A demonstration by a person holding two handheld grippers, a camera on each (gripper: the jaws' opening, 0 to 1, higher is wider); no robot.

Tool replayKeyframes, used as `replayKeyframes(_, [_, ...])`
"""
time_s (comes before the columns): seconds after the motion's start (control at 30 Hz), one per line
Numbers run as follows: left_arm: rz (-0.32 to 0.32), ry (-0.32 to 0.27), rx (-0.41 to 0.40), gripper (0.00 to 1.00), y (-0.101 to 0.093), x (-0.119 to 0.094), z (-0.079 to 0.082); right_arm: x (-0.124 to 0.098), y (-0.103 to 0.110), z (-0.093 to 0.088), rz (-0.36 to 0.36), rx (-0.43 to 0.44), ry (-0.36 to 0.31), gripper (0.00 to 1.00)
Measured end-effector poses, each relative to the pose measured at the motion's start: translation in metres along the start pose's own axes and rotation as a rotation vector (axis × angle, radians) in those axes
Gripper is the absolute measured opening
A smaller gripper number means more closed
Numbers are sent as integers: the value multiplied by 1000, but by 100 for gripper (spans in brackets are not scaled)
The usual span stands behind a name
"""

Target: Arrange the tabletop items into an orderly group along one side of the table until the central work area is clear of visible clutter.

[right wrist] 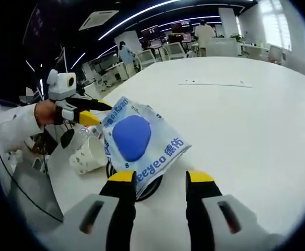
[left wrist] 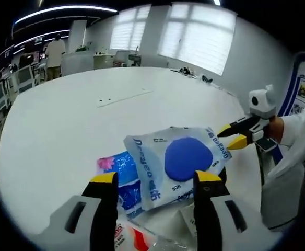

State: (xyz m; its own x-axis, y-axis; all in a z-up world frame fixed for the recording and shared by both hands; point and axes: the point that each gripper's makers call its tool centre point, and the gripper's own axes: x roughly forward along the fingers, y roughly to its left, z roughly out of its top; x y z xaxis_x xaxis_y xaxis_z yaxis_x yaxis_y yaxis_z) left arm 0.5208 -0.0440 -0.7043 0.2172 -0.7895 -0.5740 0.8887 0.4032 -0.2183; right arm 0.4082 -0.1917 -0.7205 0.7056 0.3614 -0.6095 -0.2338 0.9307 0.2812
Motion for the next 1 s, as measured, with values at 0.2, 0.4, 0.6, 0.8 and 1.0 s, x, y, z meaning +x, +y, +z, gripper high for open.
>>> replayKeyframes(0.2, [-13, 28, 18, 51, -1, 8, -5, 7, 5, -3, 20, 19, 4, 28])
replayKeyframes(0.4, [-20, 44, 21, 42, -2, 13, -7, 10, 8, -5, 25, 34, 11, 22])
replayKeyframes(0.6, [-21, 54, 31, 32, -1, 14, -9, 10, 8, -6, 27, 48, 12, 13])
replayKeyframes(0.8, [-19, 58, 24, 27, 0, 14, -11, 10, 8, -7, 28, 62, 10, 11])
replayKeyframes(1.0, [-18, 57, 13, 21, 2, 13, -11, 10, 8, -7, 25, 73, 7, 7])
